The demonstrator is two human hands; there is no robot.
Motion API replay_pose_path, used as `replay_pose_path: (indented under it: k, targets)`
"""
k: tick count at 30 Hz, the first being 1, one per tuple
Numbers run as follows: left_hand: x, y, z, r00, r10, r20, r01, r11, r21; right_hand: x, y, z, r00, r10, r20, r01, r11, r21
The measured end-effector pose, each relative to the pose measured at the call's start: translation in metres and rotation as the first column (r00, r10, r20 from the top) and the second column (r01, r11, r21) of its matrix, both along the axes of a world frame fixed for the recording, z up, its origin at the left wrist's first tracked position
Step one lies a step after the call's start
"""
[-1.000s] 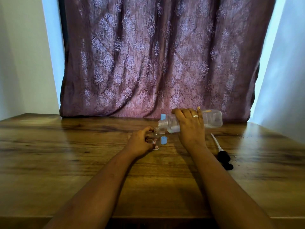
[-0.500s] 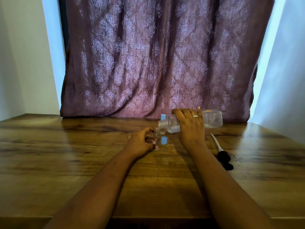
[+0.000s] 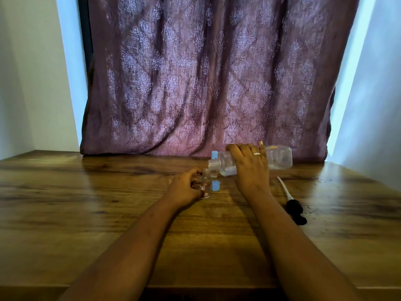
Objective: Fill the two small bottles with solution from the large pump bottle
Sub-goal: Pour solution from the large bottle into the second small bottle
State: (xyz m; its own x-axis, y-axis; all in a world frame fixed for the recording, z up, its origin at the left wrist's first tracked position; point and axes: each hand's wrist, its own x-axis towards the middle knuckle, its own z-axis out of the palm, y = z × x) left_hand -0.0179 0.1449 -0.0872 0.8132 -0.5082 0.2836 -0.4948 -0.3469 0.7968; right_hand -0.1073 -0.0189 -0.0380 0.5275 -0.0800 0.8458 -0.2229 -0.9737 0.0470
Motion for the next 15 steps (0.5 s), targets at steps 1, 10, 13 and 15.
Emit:
replay_pose_path:
  k: [1, 10, 13, 15]
  targets:
    - [-0.0003, -0.0002, 0.0000, 1.000, -0.002, 0.000, 0.002, 1.000, 0.000, -0.0004, -0.0001, -0.0002, 1.000, 0.002, -0.004, -0.002, 1.000, 0.002]
    - [0.0038, -0.0019, -0.0016, 1.000, -0.018, 0.019, 0.018, 1.000, -0.010, -0.0037, 0.0016, 0.0017, 0.999, 0.016, -0.028, -0.015, 0.999, 0.028]
    - [0.0042, -0.0023, -0.0015, 1.000, -0.020, 0.022, 0.020, 1.000, 0.000, -0.0037, 0.0015, 0.0015, 0.999, 0.014, -0.029, -0.014, 1.000, 0.026]
    - [0.0048, -0.0025, -0.0021, 1.000, -0.024, 0.012, 0.024, 1.000, 0.001, -0.0036, 0.0014, 0.0018, 0.999, 0.019, -0.027, -0.019, 0.999, 0.029]
